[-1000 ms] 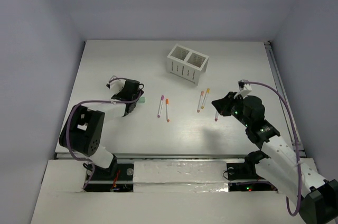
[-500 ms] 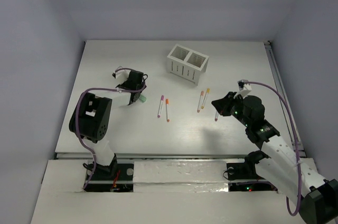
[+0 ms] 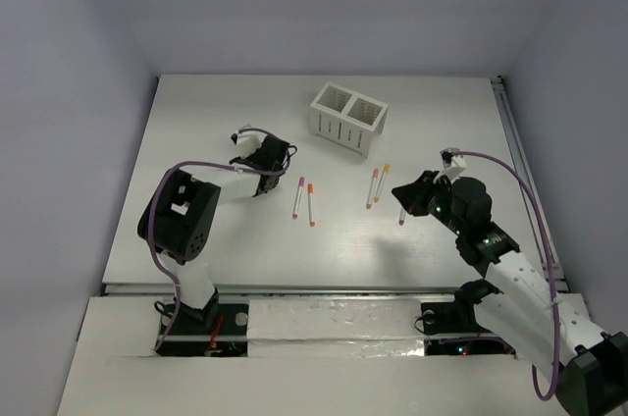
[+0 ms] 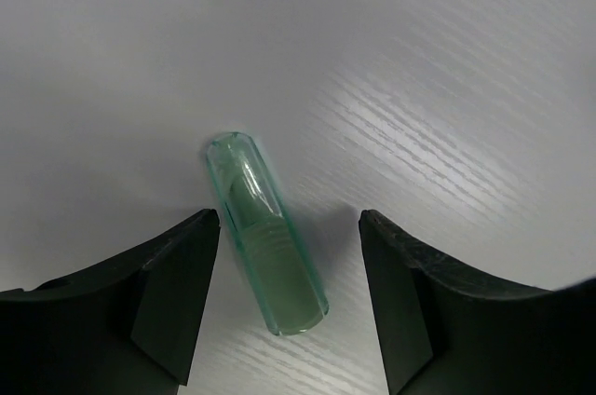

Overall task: Sort the stationery into containers
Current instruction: Pick up the stationery from the center of the board.

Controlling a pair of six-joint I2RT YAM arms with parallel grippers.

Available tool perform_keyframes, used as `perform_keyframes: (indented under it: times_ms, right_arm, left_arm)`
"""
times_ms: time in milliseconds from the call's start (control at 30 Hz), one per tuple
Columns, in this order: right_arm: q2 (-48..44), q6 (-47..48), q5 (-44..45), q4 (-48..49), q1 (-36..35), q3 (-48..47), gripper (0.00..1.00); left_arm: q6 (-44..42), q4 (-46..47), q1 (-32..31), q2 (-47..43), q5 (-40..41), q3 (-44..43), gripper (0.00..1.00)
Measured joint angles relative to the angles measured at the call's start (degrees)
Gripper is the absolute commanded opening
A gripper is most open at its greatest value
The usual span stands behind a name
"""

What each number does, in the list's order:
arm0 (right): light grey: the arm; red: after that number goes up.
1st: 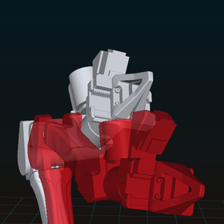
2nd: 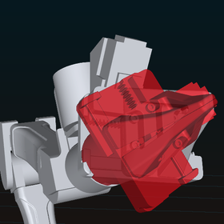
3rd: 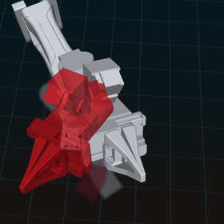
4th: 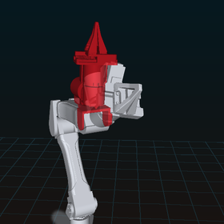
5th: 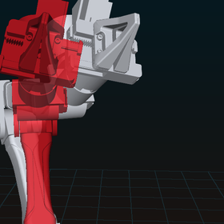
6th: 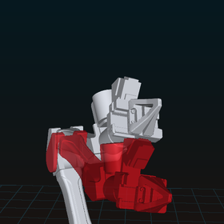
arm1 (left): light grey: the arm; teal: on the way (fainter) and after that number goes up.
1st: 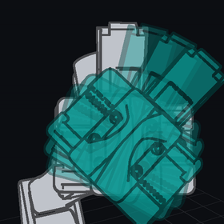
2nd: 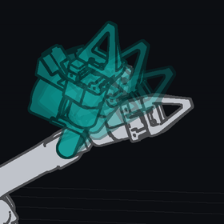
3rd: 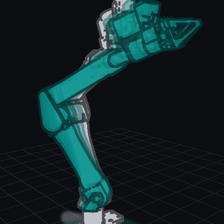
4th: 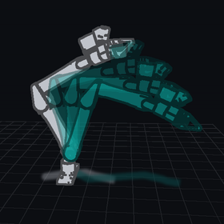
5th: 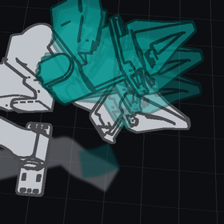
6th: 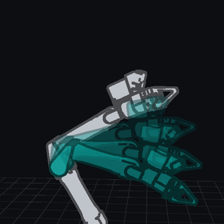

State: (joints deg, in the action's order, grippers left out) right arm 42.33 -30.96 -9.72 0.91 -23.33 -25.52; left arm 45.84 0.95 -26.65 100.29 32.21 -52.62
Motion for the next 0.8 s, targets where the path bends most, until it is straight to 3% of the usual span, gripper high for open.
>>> perform_keyframes:
  times_ms: [133,300,433,467,800]
  right_arm:
    - [-0.4,-0.1,-0.2,0.0,0.0,0.0,0.13]
    - [-0.7,-0.1,-0.2,0.0,0.0,-0.1,0.13]
    - [-0.5,0.0,-0.4,-0.3,0.0,-0.9,0.13]
    - [-0.5,0.0,-0.4,-0.3,0.0,-1.2,0.13]
    - [-3.1,0.5,2.1,-0.8,0.0,-1.8,0.13]
  left_arm:
    - [-0.3,-1.7,-0.3,2.1,1.3,-2.6,0.53]
    - [-0.4,-3.3,0.1,2.8,1.9,-3.6,0.36]
    - [-0.7,-4.3,0.2,2.8,1.9,-4.0,0.12]
    - [-0.9,-4.3,0.2,2.8,1.8,-4.0,0.00]
    - [-2.9,-5.9,-1.5,-1.9,0.9,-2.0,0.00]
